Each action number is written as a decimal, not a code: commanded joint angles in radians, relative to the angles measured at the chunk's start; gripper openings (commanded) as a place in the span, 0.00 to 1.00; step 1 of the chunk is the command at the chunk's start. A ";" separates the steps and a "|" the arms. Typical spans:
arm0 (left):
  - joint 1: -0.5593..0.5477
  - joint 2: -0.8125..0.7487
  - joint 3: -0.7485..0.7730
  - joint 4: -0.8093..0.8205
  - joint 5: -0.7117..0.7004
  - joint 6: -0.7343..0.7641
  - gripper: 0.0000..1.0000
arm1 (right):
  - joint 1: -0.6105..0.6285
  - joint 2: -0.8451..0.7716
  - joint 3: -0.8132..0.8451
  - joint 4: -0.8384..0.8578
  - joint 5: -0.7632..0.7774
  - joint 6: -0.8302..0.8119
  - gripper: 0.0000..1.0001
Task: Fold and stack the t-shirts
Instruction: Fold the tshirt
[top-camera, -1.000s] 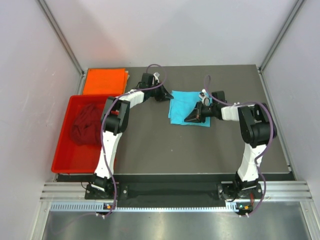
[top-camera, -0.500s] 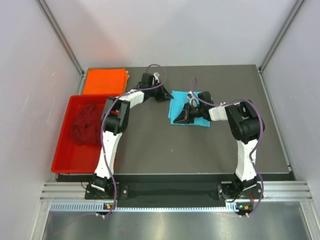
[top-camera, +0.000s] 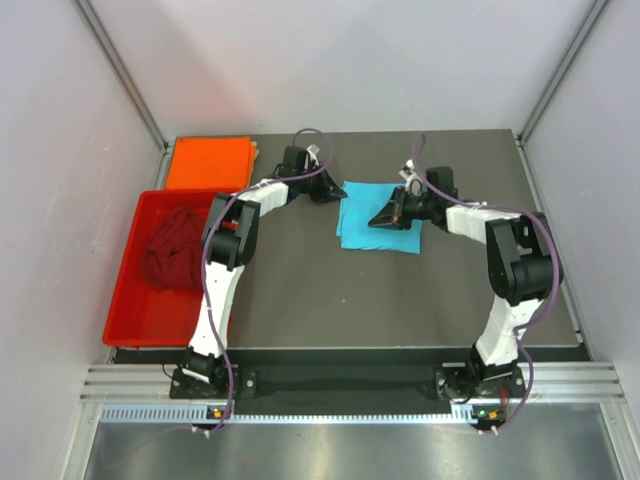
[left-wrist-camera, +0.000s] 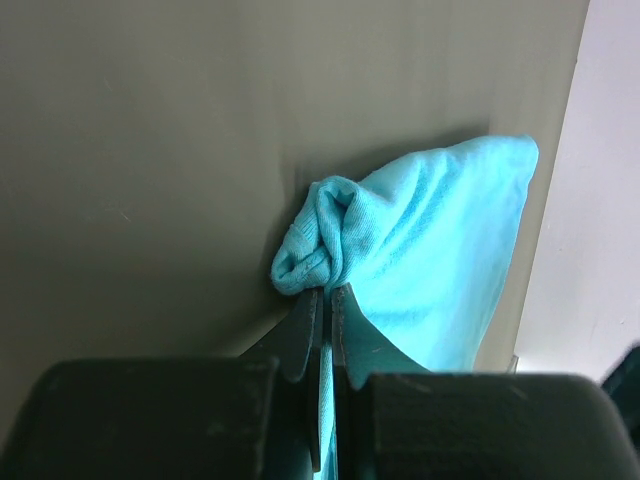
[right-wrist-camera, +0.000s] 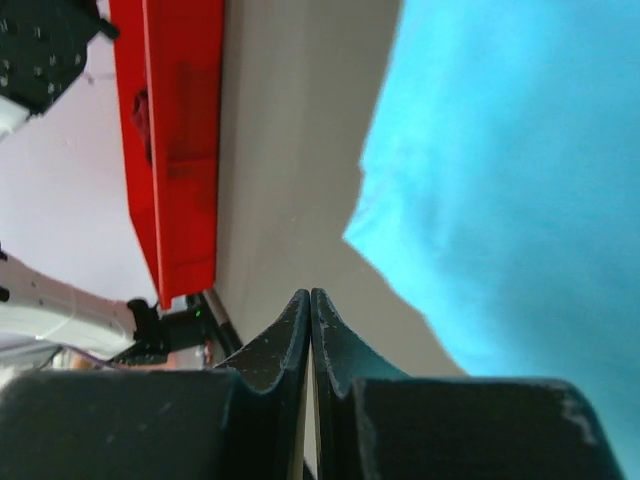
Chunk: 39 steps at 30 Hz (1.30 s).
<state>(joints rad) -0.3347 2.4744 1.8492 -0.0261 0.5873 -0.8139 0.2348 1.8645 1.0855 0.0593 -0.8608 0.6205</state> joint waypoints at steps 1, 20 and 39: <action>0.005 0.027 -0.008 -0.017 -0.011 0.009 0.00 | -0.075 0.002 -0.059 -0.042 -0.017 -0.073 0.02; 0.003 0.021 -0.028 -0.003 -0.007 0.004 0.00 | -0.321 -0.076 -0.043 -0.147 0.147 -0.191 0.44; 0.003 0.008 -0.073 0.046 0.017 -0.002 0.00 | -0.339 0.226 0.266 -0.096 0.201 -0.206 0.68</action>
<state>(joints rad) -0.3317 2.4771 1.8168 0.0410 0.6170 -0.8383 -0.0994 2.0518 1.2942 -0.0574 -0.6483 0.4362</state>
